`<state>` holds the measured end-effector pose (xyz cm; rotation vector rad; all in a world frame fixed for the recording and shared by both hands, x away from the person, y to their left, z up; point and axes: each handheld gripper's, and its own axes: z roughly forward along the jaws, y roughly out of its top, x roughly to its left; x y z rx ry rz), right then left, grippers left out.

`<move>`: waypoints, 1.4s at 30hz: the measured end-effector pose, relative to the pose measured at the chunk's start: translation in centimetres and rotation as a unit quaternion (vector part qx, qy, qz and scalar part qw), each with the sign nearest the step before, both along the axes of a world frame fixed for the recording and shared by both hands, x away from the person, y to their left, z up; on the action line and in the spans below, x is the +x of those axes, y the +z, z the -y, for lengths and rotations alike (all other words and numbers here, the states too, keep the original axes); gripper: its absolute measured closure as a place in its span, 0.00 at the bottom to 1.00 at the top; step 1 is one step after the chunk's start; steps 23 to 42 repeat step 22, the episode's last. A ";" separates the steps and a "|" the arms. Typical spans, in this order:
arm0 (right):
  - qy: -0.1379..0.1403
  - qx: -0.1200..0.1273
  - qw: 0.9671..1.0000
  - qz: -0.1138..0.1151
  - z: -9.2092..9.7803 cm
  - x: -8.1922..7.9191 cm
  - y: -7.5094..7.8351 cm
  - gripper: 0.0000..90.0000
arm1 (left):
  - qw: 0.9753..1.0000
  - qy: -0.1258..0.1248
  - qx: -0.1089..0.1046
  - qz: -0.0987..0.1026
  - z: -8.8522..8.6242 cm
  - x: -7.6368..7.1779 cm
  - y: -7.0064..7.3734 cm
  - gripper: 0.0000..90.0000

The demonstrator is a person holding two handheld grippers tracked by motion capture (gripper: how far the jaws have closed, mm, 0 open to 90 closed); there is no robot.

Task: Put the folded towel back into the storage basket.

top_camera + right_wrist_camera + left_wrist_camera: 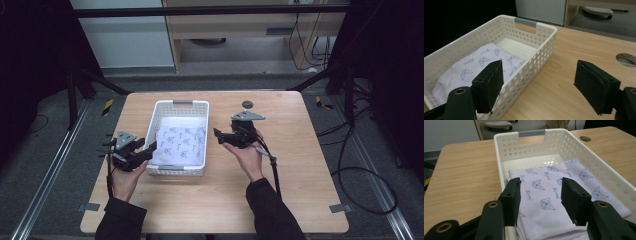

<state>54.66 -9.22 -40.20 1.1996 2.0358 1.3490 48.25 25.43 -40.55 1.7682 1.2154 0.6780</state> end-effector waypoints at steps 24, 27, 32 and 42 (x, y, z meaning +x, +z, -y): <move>-0.021 0.001 0.999 -0.026 11.9 -5.4 -3.2 0.18 | 0.999 -0.015 0.020 0.025 -2.4 -2.8 -0.3 0.35; -0.021 0.001 0.999 -0.026 11.9 -5.4 -3.2 0.18 | 0.999 -0.015 0.020 0.025 -2.4 -2.8 -0.3 0.35; -0.021 0.001 0.999 -0.026 11.9 -5.4 -3.2 0.18 | 0.999 -0.015 0.020 0.025 -2.4 -2.8 -0.3 0.35; -0.021 0.001 0.999 -0.026 11.9 -5.4 -3.2 0.18 | 0.999 -0.015 0.020 0.025 -2.4 -2.8 -0.3 0.35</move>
